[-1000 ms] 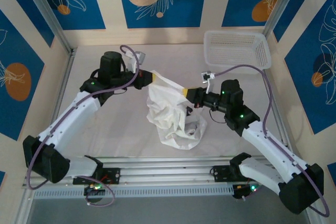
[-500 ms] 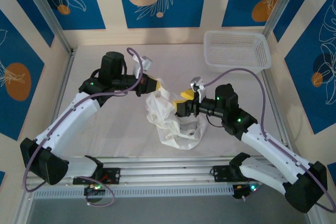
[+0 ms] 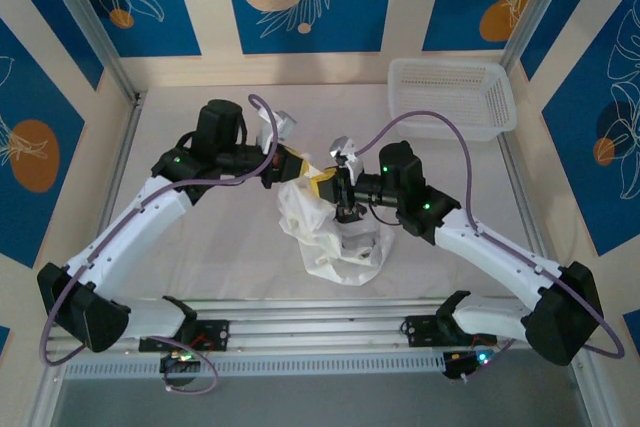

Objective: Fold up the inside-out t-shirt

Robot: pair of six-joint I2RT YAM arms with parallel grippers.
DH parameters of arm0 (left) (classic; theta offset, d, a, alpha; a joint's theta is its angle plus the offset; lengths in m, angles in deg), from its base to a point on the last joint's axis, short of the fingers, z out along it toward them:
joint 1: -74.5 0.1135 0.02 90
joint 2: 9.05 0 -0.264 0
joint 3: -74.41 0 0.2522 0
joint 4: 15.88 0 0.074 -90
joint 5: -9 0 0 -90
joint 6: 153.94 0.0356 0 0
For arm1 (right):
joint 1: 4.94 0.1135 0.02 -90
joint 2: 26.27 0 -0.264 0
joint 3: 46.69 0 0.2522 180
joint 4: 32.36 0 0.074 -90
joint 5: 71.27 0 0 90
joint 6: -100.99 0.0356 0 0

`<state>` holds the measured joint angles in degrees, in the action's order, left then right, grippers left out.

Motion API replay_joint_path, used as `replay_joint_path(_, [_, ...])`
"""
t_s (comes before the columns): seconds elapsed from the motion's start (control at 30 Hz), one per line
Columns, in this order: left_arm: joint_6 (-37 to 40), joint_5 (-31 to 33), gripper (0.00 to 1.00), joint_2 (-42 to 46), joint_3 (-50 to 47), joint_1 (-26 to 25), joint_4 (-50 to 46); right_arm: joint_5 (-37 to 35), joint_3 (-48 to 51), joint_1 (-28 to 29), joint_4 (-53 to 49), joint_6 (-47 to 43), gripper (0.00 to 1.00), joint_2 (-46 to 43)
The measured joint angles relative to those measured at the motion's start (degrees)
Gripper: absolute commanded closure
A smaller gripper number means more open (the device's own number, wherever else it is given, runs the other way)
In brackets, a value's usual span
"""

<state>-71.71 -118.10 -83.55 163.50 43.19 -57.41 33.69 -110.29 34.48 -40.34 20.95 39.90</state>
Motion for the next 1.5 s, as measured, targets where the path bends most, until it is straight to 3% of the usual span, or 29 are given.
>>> replay_joint_path(0.13, [1.1,15.5,0.83,0.0,0.0,0.2,-3.9,-1.7,0.0,1.1,-0.7,2.1,1.00,-1.9])
replay_joint_path(0.2, [2.0,21.3,0.71,0.1,-1.0,0.9,-4.4,-3.5,0.0,2.0,-1.7,3.2,1.00,-4.3])
replay_joint_path(0.3, [2.2,26.5,0.55,0.2,-3.4,2.9,-4.4,-5.0,0.0,2.6,-2.5,4.9,1.00,-8.3])
replay_joint_path(0.43, [2.4,29.5,0.50,0.4,-4.6,4.9,-4.5,-6.0,0.0,2.6,-2.8,6.6,1.00,-11.1])
replay_joint_path(0.57, [3.5,19.5,0.39,3.2,-5.7,5.2,-2.0,-7.1,0.0,2.6,-4.2,7.2,1.00,-10.2])
replay_joint_path(0.7, [1.9,4.5,0.36,4.8,-6.1,3.5,2.2,-8.2,0.0,2.6,-5.2,7.6,1.00,-8.5])
replay_joint_path(0.77, [1.7,1.0,0.35,4.2,-6.1,2.7,2.2,-8.6,0.0,2.6,-5.4,7.9,1.00,-7.8])
replay_joint_path(1.0, [3.7,1.6,0.33,-3.8,-3.9,0.3,-4.6,-8.9,0.0,2.6,-5.4,8.5,1.00,-7.5])
replay_joint_path(1.1, [3.9,4.0,0.35,-6.9,-3.8,-0.5,-6.3,-9.3,0.0,2.6,-5.5,8.5,1.00,-7.5])
replay_joint_path(1.23, [4.0,6.5,0.47,-7.4,-3.4,-0.7,-7.0,-10.2,0.0,2.6,-6.2,8.5,1.00,-7.5])
replay_joint_path(1.37, [4.5,13.4,0.68,-7.3,-2.1,-0.8,-7.1,-11.1,0.0,2.4,-7.5,8.7,1.00,-7.5])
replay_joint_path(1.47, [3.7,19.1,1.00,-7.0,-2.1,-0.5,-7.3,-11.8,0.0,1.9,-8.5,9.0,1.00,-7.5])
replay_joint_path(1.5, [3.5,20.0,1.00,-6.8,-2.1,-0.2,-7.2,-11.9,0.0,1.7,-8.7,9.2,1.00,-7.5])
